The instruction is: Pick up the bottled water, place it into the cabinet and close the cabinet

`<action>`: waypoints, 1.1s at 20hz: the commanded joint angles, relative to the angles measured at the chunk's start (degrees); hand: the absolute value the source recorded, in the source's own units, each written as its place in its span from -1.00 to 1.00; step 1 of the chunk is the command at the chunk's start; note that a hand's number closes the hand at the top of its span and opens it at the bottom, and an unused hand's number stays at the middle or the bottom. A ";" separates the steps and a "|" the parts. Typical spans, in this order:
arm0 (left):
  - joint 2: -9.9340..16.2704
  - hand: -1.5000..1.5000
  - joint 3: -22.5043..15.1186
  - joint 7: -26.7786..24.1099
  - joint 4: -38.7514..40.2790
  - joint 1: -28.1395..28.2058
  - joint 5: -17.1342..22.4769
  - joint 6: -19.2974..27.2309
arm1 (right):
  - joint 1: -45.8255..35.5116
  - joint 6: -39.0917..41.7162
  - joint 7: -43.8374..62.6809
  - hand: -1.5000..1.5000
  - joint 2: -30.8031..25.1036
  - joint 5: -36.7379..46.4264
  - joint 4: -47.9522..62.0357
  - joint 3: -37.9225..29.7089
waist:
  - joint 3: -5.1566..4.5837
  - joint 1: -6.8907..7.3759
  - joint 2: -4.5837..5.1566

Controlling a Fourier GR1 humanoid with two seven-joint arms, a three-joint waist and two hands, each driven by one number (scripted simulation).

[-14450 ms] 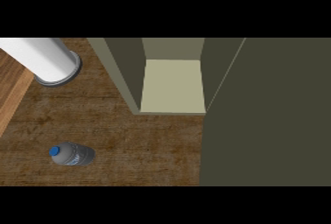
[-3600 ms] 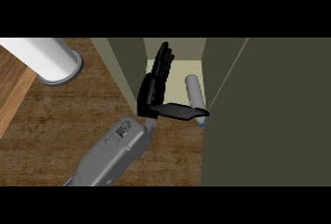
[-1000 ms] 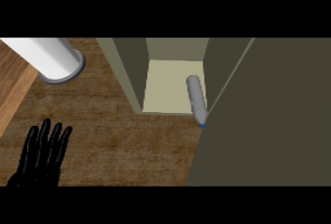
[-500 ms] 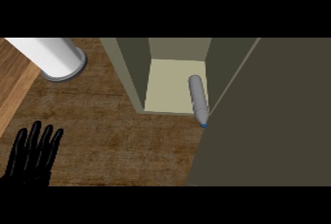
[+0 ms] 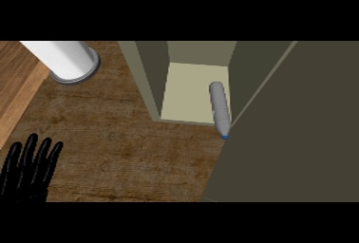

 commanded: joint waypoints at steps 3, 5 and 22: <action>-0.11 -1.00 0.58 -0.44 -0.08 -0.04 0.97 -1.35 | -3.96 -9.00 2.06 1.00 10.09 1.23 6.66 2.02 | -0.03 0.59 0.72; 0.41 -1.00 1.38 -0.46 0.20 -0.56 1.17 -1.91 | -3.69 -9.30 1.16 1.00 10.10 -0.82 6.66 1.73 | 0.03 0.92 1.15; 2.22 -1.00 3.06 -0.36 0.45 -0.87 2.38 -5.38 | 1.27 -9.35 3.88 1.00 10.21 -26.28 14.44 -3.83 | 0.22 3.04 2.54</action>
